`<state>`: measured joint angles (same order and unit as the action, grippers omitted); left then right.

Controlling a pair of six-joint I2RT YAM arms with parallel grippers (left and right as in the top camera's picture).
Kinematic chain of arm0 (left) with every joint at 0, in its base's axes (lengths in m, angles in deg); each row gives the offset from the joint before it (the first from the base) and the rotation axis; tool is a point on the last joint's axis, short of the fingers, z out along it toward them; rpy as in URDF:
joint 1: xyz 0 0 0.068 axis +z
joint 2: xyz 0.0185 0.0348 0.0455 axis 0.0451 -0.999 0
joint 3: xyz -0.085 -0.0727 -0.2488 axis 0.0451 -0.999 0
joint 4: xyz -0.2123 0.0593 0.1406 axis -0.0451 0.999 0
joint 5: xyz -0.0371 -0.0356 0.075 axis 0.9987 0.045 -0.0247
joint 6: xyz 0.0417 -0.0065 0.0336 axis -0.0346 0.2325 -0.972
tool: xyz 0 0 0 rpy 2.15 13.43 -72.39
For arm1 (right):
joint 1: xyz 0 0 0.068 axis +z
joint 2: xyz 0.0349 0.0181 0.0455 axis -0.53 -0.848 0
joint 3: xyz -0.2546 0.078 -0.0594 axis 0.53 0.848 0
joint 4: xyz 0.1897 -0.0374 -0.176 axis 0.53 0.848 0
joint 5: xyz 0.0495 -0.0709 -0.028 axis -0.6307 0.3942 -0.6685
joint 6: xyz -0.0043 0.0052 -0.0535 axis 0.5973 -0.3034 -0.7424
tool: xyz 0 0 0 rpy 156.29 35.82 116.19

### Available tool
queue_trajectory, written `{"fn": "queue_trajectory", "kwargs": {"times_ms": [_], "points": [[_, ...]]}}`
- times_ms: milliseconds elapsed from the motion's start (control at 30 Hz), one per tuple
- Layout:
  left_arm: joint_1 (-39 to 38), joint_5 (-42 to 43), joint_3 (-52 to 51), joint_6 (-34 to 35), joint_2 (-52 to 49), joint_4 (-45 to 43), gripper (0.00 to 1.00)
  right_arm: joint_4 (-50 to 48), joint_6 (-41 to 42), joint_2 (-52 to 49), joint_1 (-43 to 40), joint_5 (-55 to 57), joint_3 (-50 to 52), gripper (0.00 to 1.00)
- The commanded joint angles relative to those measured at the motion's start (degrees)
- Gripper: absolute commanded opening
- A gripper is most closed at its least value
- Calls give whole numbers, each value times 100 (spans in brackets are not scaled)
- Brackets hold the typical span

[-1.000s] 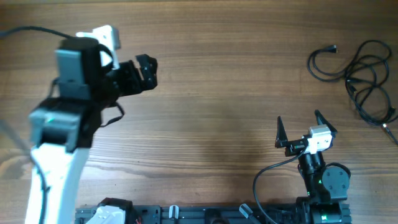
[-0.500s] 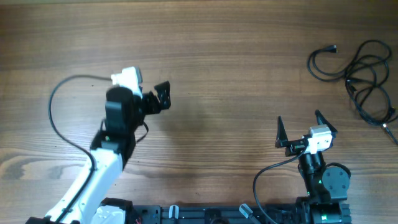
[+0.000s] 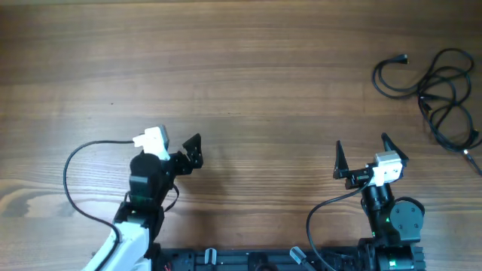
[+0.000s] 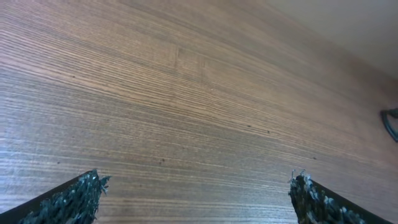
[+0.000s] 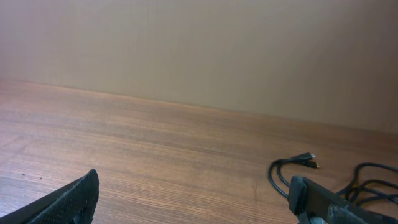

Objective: Untangle cables

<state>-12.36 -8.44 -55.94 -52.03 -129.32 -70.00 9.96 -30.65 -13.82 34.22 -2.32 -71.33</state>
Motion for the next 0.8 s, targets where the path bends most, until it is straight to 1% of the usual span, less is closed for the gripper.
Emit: {"fn": "queue_trajectory", "kwargs": {"times_ms": [0, 100, 333, 500, 567, 600, 633, 767], "points": [[-7, -181, -319, 20, 431, 26, 100, -22, -72, 61, 13, 74, 4, 100], [-7, -271, -564, 20, 741, 140, 100, -22, -72, 61, 13, 74, 4, 100], [-7, -372, -562, 17, 1512, 1300, 100, -22, -70, 61, 13, 74, 4, 100], [-7, -553, -562, 13, 2389, 2271, 100, -22, -70, 61, 13, 76, 4, 100], [-7, -629, -562, 4, 2997, 2881, 100, -22, -72, 61, 13, 74, 4, 100], [-7, -621, -562, -136, 3373, 3064, 100, -22, -74, 61, 13, 74, 4, 100], [-7, -592, -562, -334, 3729, 3058, 100, -22, -72, 61, 13, 74, 4, 100], [-7, -584, -562, -603, 4830, 3060, 100, -22, -70, 61, 13, 74, 4, 100]]}}
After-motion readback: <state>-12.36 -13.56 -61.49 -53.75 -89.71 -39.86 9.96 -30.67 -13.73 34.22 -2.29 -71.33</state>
